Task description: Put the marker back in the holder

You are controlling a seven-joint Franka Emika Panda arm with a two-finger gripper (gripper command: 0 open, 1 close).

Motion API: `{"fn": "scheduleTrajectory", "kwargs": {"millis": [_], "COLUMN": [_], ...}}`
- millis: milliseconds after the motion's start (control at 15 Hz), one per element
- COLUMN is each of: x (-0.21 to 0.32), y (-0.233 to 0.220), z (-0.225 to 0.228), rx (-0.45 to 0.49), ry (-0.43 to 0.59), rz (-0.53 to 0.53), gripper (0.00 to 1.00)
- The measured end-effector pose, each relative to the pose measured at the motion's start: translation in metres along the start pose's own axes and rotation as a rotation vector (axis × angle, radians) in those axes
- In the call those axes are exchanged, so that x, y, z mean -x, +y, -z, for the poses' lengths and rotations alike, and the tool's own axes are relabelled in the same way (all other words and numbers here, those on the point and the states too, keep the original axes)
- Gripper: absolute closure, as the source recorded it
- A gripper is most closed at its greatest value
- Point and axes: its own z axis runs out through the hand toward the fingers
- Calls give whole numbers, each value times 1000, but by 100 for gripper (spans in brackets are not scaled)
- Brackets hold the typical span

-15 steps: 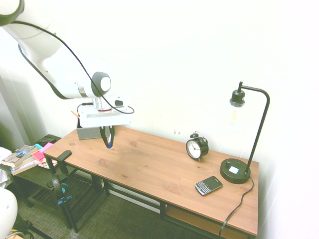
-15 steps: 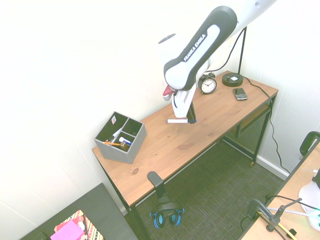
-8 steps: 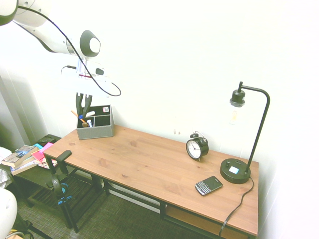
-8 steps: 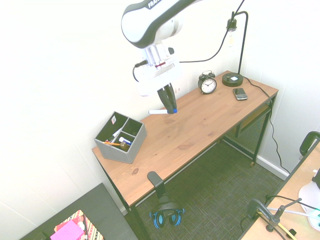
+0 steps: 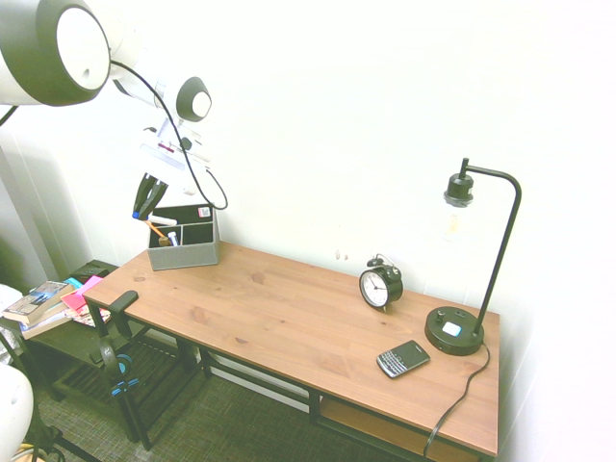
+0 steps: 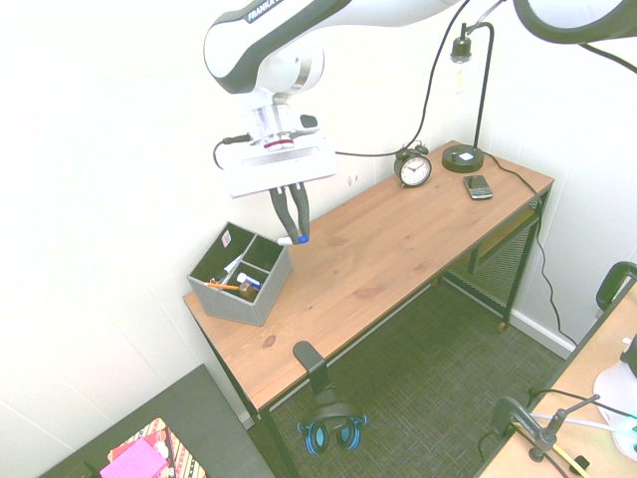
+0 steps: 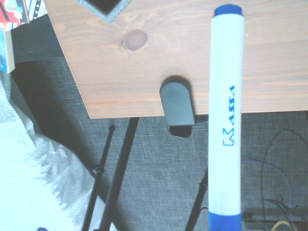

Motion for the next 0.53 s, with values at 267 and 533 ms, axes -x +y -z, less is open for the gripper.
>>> {"fn": "scheduleTrajectory", "kwargs": {"millis": [267,533], "x": [-11,-25], "y": [-17,-37], "z": [2,-10], "rx": [-54,-78], "ry": [-5,1], "rz": [14,27], "gripper": [100,100]}}
